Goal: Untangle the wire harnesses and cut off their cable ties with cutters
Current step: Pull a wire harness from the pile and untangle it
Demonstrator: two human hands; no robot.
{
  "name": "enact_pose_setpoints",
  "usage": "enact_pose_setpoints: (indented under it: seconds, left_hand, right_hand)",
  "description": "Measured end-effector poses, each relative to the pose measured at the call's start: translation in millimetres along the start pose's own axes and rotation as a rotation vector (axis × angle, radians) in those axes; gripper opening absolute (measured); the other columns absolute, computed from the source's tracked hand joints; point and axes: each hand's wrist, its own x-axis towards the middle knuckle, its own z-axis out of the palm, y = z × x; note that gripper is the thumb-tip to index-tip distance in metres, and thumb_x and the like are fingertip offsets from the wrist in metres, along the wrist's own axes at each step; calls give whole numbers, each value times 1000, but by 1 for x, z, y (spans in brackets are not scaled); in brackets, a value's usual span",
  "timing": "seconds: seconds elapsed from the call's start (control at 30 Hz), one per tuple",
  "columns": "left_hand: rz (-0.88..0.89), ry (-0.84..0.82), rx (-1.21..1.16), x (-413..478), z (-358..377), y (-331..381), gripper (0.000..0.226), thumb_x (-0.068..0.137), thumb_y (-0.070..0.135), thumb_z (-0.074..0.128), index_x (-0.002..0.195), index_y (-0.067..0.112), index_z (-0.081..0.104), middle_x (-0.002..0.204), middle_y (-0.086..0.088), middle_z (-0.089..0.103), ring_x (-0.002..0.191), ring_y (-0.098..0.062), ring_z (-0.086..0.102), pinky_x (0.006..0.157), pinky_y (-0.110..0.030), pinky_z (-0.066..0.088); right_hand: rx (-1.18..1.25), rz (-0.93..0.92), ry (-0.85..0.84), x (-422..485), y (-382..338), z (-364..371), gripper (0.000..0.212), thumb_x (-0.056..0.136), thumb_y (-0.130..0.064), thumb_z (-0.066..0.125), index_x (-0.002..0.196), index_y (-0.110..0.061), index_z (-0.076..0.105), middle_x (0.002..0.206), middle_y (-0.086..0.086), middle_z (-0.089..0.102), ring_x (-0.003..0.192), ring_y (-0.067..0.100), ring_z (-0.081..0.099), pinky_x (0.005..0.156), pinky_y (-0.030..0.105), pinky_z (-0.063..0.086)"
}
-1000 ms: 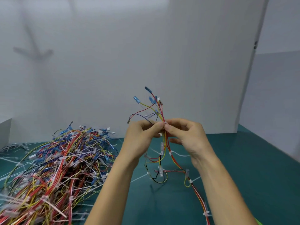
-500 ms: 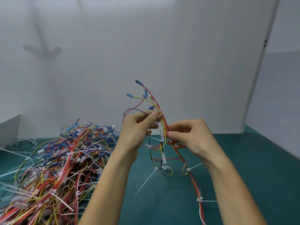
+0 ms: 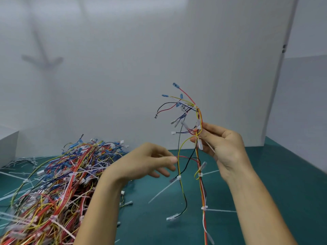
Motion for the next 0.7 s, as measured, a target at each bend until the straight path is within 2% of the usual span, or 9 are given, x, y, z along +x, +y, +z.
enact_pose_setpoints:
  seconds: [0.1,0.23,0.37,0.47,0.57,0.7]
  left_hand:
    - [16,-45,-109,0,5,3,23,95,31,62,115,20,63,102,-3,76,94,-21,74,85,-32,59]
    - [-59,-29,-289,1,8,3,24,105,23,44,127,19,51,98,-11,77,93,-31,73,80,-36,60]
    - [11,-89,-294,1,3,-2,32,106,9,37,133,21,49,107,-10,76,105,-23,71,95,-37,54]
    - [100,-123,-234,1,2,-3,42,99,3,51,136,24,48,114,-1,74,113,-15,67,99,-34,52]
    - [109,-131,-224,6,6,-5,62,87,2,70,138,24,45,115,0,74,110,-16,68,95,-29,54]
    - [125,-83,-232,12,11,-6,70,77,6,82,135,22,47,101,-4,76,99,-21,72,92,-31,55]
  right_hand:
    - [24,-11,52,1,-1,-3,9,87,-8,71,95,-10,74,75,2,76,66,15,73,55,19,56]
    - [65,-33,142,3,-1,-6,7,89,-5,69,95,-8,73,73,3,75,64,14,72,55,18,56]
    - [84,-43,184,4,-1,-6,8,91,-2,66,96,-6,71,73,2,75,63,13,72,54,17,55]
    - [87,-50,193,5,0,-6,10,91,-2,66,99,-3,70,75,4,75,63,13,72,54,17,55]
    - [83,-56,189,5,1,-4,10,91,-1,65,100,-3,69,73,2,75,62,12,72,54,18,55]
    - [61,-67,176,4,2,-2,9,92,-2,65,98,-5,70,72,1,75,64,12,72,55,18,56]
